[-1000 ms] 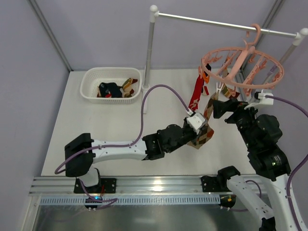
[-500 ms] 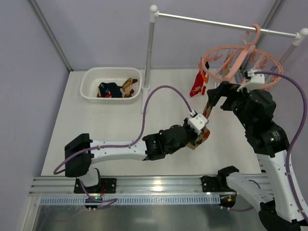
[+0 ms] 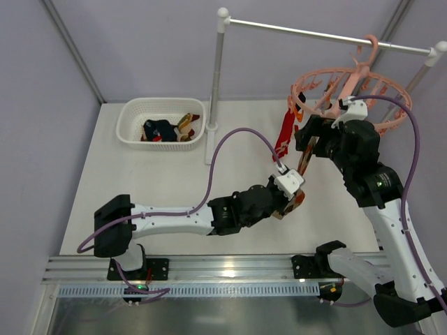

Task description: Remove the socks clipped to the hanger

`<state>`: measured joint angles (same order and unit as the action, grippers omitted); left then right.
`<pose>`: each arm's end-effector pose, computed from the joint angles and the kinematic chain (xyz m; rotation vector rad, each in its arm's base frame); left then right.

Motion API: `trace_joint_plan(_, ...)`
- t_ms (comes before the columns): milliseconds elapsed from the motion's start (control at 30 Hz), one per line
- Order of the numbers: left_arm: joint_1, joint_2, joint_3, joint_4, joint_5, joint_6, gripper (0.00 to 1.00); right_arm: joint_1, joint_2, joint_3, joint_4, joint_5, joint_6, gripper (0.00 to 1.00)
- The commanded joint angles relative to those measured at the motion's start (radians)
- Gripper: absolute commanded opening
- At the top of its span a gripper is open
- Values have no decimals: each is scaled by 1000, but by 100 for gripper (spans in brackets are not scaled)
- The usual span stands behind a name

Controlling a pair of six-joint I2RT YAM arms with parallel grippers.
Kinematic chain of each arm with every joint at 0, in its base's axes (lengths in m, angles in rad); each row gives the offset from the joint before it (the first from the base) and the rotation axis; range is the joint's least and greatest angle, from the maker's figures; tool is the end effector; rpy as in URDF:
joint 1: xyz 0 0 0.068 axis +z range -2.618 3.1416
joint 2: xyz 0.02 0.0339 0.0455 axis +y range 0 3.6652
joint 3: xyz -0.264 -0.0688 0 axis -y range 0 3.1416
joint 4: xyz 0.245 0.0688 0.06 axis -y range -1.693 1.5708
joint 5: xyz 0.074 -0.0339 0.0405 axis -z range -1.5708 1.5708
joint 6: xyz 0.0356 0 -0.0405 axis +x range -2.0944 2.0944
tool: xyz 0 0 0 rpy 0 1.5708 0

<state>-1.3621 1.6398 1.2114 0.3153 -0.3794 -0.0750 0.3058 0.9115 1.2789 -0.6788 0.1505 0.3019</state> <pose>0.0942 -0.3811 0.3176 0.7910 1.5428 -0.7574 0.1631 0.0459 0.4327 0.0999 1.8852 0.2753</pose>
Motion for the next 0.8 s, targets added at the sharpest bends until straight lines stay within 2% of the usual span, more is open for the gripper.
trace_joint_plan(0,-20,-31,34,-13,7,3,0,1,46,11,38,44,3,98)
trace_joint_plan(200,-26,-26,45,-19,13,6,0,9,99,39,53,107,-1,96)
trace_joint_plan(500,-29,-17,54,-30,19,7,0,38,139,50,100,282,-9,94)
trace_joint_plan(633,-29,-15,56,-30,23,9,0,56,167,50,120,340,-9,88)
trace_joint_plan(767,-31,-11,53,-30,28,4,0,82,178,45,142,415,-10,77)
